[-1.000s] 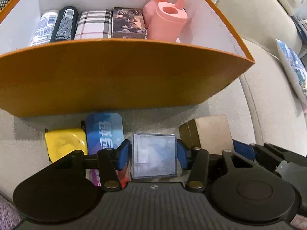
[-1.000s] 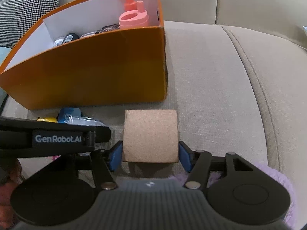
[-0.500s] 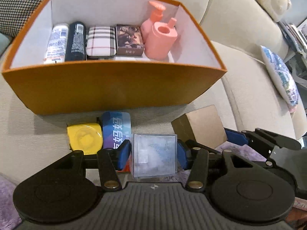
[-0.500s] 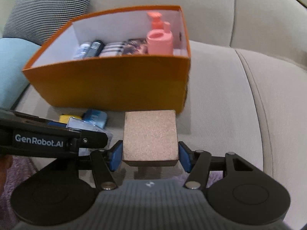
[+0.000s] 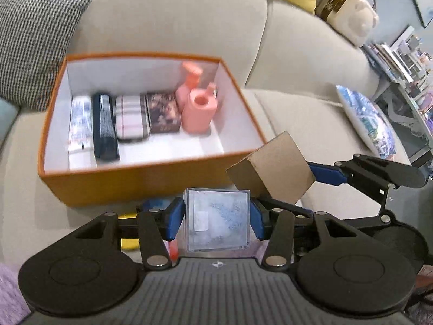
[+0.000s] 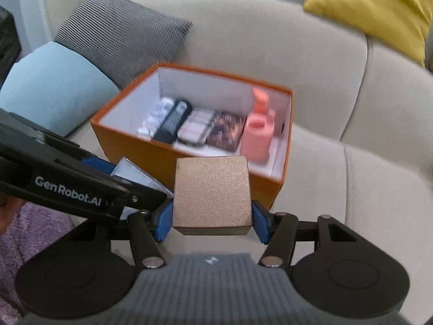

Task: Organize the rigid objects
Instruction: 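Lift the clear cube box and brown box and carry both over the orange box, then lower the clear cube box with the left tool while the right tool releases the brown box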

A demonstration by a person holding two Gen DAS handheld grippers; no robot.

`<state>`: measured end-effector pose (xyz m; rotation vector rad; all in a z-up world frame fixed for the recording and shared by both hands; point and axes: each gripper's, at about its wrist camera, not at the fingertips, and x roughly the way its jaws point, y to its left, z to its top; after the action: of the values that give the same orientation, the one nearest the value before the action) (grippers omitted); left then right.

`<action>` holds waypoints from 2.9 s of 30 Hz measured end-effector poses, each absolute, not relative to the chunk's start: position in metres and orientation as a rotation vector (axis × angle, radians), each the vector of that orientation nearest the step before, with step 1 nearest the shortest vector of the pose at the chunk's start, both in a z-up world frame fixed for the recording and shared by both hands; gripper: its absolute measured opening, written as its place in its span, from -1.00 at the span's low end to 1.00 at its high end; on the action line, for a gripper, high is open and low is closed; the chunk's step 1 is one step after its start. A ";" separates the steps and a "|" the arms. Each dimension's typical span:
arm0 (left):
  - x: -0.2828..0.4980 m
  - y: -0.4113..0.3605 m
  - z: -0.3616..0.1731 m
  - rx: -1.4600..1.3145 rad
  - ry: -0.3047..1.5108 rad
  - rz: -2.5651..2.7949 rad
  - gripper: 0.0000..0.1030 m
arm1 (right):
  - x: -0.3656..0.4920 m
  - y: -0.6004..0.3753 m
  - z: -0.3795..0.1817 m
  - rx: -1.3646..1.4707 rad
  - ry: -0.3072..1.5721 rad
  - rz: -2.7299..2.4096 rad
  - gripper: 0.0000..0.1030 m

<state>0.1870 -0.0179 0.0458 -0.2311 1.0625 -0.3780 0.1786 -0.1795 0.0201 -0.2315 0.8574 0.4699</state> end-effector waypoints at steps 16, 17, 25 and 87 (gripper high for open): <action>0.268 0.027 0.042 -0.261 1.083 -0.338 0.12 | 0.280 -0.162 0.035 -0.174 0.930 0.522 0.18; 0.272 0.029 0.036 -0.264 1.093 -0.339 0.12 | 0.288 -0.162 0.031 -0.162 0.953 0.520 0.18; 0.298 0.035 -0.005 -0.276 1.168 -0.327 0.12 | 0.334 -0.147 -0.020 -0.156 1.174 0.481 0.18; 0.329 0.012 -0.059 -0.306 1.295 -0.322 0.12 | 0.365 -0.110 -0.068 -0.542 1.086 0.418 -0.45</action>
<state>0.3288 0.0122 -0.0592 -0.3056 1.2951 -0.3224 0.3646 -0.1103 -0.0683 -0.5417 1.0859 0.4178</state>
